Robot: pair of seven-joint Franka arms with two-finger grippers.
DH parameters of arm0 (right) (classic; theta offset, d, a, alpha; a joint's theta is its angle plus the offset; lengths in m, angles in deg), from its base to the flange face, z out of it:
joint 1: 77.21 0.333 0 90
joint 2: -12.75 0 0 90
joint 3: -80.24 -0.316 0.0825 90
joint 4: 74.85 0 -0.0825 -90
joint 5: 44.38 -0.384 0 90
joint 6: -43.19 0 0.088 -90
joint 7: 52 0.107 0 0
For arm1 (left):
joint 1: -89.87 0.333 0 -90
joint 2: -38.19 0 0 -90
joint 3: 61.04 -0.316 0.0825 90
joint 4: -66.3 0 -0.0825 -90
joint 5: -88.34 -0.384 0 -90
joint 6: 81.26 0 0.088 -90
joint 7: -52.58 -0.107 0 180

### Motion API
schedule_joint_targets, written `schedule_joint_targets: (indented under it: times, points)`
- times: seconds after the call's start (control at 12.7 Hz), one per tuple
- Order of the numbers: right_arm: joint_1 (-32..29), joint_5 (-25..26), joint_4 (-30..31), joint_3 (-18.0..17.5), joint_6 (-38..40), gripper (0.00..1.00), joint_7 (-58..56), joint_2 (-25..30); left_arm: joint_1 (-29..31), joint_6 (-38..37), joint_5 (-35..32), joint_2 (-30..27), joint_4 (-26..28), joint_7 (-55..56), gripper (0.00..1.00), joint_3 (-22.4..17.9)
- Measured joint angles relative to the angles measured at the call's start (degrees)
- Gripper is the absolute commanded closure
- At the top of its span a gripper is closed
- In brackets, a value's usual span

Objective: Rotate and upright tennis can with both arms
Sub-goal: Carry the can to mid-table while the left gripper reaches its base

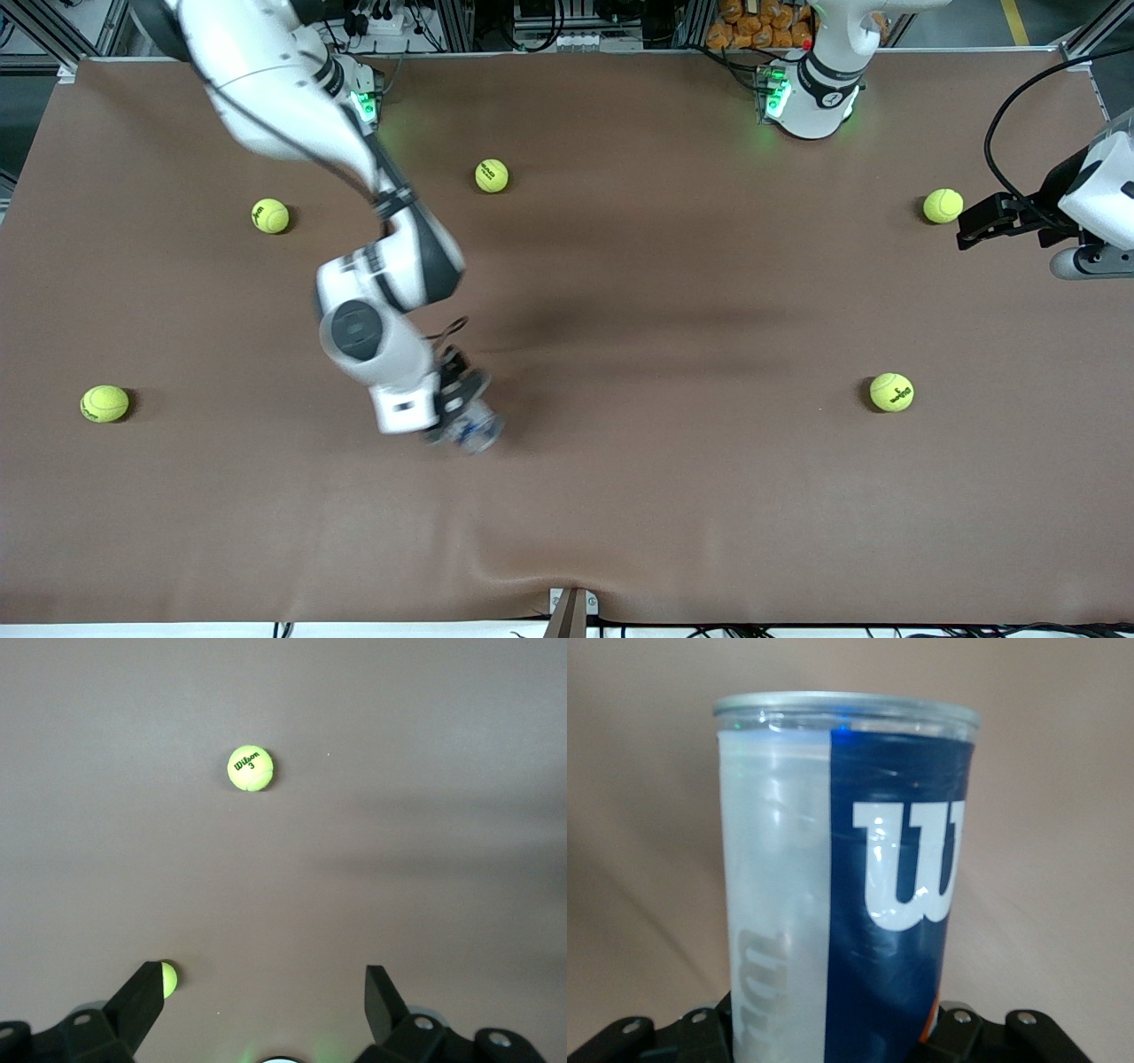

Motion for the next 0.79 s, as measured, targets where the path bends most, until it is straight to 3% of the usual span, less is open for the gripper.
schedule_joint_targets:
  times: [0.39,0.79]
  points:
    - [10.35,3.34,0.20,0.17,-5.09,0.36,-10.25,-0.54,-0.08,0.01,2.60,2.21,0.65,0.12,0.00,0.19]
    - [13.06,6.90,0.42,0.22,-9.46,0.36,-15.40,-3.84,-0.15,0.08,7.61,6.16,0.99,0.14,0.00,0.29]
